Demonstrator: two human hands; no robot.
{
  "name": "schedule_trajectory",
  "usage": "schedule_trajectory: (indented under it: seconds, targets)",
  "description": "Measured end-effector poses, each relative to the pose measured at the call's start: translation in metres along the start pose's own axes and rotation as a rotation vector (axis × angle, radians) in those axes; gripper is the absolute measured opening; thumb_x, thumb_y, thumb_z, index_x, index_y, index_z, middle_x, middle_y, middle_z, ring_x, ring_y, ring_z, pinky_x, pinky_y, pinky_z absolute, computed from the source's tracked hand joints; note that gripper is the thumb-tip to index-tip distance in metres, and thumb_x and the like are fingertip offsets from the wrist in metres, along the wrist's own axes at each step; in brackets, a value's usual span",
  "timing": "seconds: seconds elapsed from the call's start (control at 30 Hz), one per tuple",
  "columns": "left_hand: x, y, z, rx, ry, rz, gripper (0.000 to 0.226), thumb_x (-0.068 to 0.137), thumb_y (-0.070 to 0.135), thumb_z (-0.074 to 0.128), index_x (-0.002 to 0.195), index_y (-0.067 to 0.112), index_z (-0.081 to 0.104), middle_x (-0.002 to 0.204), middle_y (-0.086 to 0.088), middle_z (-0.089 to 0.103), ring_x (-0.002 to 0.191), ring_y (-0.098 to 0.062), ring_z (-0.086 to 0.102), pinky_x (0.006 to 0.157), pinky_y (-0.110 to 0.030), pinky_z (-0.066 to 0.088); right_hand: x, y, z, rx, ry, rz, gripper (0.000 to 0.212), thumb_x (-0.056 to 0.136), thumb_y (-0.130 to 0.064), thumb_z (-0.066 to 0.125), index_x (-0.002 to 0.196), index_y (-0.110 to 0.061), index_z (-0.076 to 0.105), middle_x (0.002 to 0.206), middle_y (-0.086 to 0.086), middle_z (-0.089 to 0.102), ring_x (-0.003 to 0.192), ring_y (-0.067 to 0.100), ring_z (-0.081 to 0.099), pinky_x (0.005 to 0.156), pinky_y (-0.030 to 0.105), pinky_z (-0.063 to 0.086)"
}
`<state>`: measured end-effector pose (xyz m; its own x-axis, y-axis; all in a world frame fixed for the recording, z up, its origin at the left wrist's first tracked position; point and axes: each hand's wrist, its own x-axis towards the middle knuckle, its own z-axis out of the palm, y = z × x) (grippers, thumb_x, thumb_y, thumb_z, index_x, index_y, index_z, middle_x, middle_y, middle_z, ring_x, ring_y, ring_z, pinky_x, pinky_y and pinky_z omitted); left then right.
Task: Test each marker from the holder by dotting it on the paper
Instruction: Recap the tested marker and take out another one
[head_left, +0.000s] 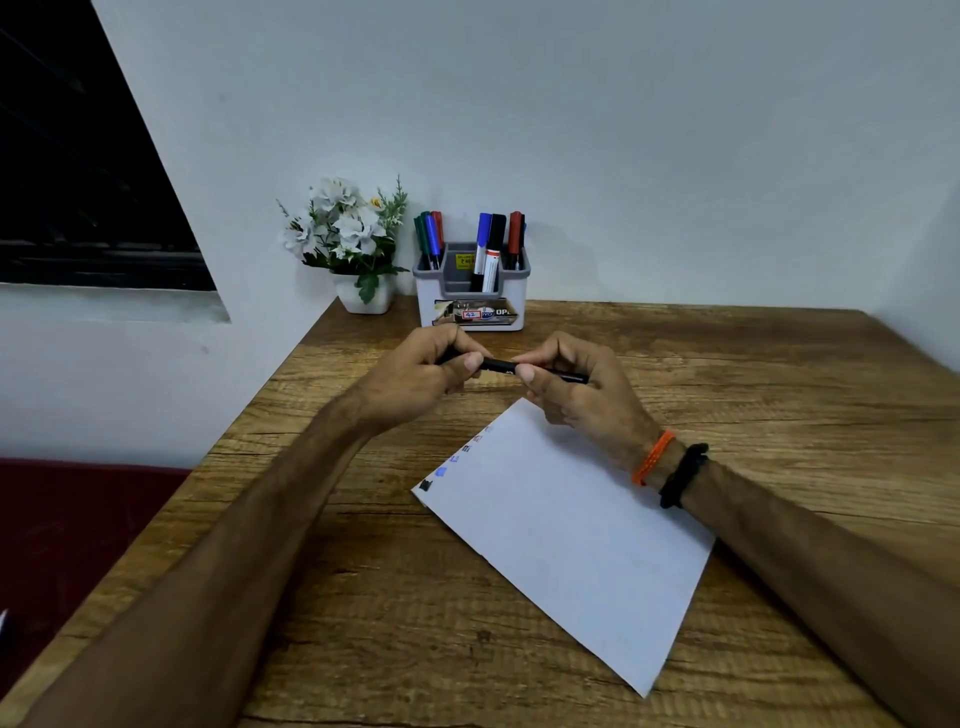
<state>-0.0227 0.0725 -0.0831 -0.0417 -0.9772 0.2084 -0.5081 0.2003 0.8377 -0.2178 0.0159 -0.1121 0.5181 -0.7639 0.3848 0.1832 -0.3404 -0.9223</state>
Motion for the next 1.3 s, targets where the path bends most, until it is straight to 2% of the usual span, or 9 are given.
schedule_trajectory:
  seconds: [0.07,0.17,0.4,0.5,0.67,0.8,1.0,1.13,1.3]
  targets:
    - [0.000,0.000,0.000,-0.003,0.013,0.004,0.013,0.098,0.011,0.050,0.097,0.008,0.062,0.073,0.002,0.054,0.063,-0.006,0.046,0.060,-0.021,0.039,0.000,0.001,0.001,0.015,0.004,-0.005,0.008,0.084,-0.013,0.067,0.085,-0.006,0.063,0.054,-0.007,0.050,0.048,0.012,0.033,0.042,0.017,0.029]
    - [-0.002,0.000,0.002,-0.029,0.002,0.007,0.012,0.098,0.008,0.049,0.096,0.008,0.062,0.070,0.003,0.052,0.059,-0.003,0.045,0.057,-0.018,0.039,0.000,0.003,0.000,-0.005,-0.004,-0.010,0.006,0.090,-0.002,0.065,0.085,-0.005,0.062,0.051,-0.012,0.052,0.044,0.006,0.034,0.042,0.016,0.029]
    - [-0.005,0.000,0.005,-0.049,0.017,-0.012,0.014,0.097,0.007,0.050,0.091,0.013,0.061,0.067,0.005,0.052,0.060,-0.008,0.044,0.058,-0.024,0.037,-0.002,0.003,0.002,-0.055,0.002,0.001,0.006,0.092,0.001,0.063,0.087,-0.003,0.062,0.058,-0.004,0.056,0.045,0.008,0.036,0.042,0.019,0.030]
    - [-0.004,0.005,-0.001,0.019,-0.002,0.006,0.011,0.097,0.012,0.051,0.099,0.009,0.062,0.074,0.003,0.055,0.065,-0.006,0.049,0.061,-0.023,0.042,0.000,0.000,-0.003,-0.008,-0.059,0.013,0.006,0.092,-0.005,0.064,0.092,0.000,0.061,0.058,-0.001,0.053,0.047,0.012,0.037,0.043,0.020,0.031]
    - [-0.003,0.013,-0.007,-0.145,0.146,-0.011,0.021,0.090,0.008,0.061,0.109,0.007,0.055,0.089,-0.003,0.062,0.071,-0.007,0.059,0.064,-0.020,0.052,0.010,-0.014,-0.004,-0.186,-0.017,-0.058,0.005,0.090,-0.010,0.069,0.094,-0.007,0.068,0.073,-0.009,0.065,0.064,0.005,0.058,0.061,0.022,0.048]
    - [-0.001,0.016,-0.004,-0.355,0.350,-0.047,0.042,0.081,0.007,0.072,0.117,0.008,0.051,0.093,-0.004,0.071,0.080,-0.010,0.069,0.065,-0.024,0.054,0.012,-0.024,0.000,-0.451,0.054,-0.135,0.031,0.081,-0.014,0.078,0.106,-0.025,0.065,0.077,-0.012,0.070,0.075,0.004,0.066,0.068,0.018,0.047]
    - [-0.001,0.031,0.013,-0.441,0.462,-0.004,0.054,0.073,0.011,0.080,0.118,0.012,0.049,0.087,-0.006,0.071,0.078,-0.007,0.070,0.066,-0.019,0.054,0.008,-0.042,0.005,-0.713,-0.057,-0.257,0.085,0.077,-0.012,0.079,0.147,-0.034,0.035,0.072,-0.010,0.072,0.071,0.001,0.068,0.064,0.006,0.043]
    - [-0.002,0.039,0.019,-0.417,0.475,0.035,0.058,0.069,0.018,0.082,0.117,0.016,0.049,0.079,0.002,0.071,0.077,-0.005,0.071,0.075,-0.024,0.057,0.008,-0.049,0.007,-0.724,-0.086,-0.312,0.094,0.077,-0.011,0.079,0.152,-0.036,0.028,0.067,-0.011,0.068,0.067,0.004,0.067,0.062,0.005,0.043]
    - [-0.001,0.037,0.019,-0.419,0.476,0.057,0.057,0.071,0.018,0.082,0.117,0.016,0.049,0.068,0.008,0.070,0.074,-0.002,0.070,0.073,-0.022,0.055,0.007,-0.051,0.007,-0.750,-0.101,-0.330,0.093,0.077,-0.014,0.080,0.151,-0.037,0.028,0.068,-0.008,0.071,0.067,0.004,0.067,0.063,0.007,0.046]
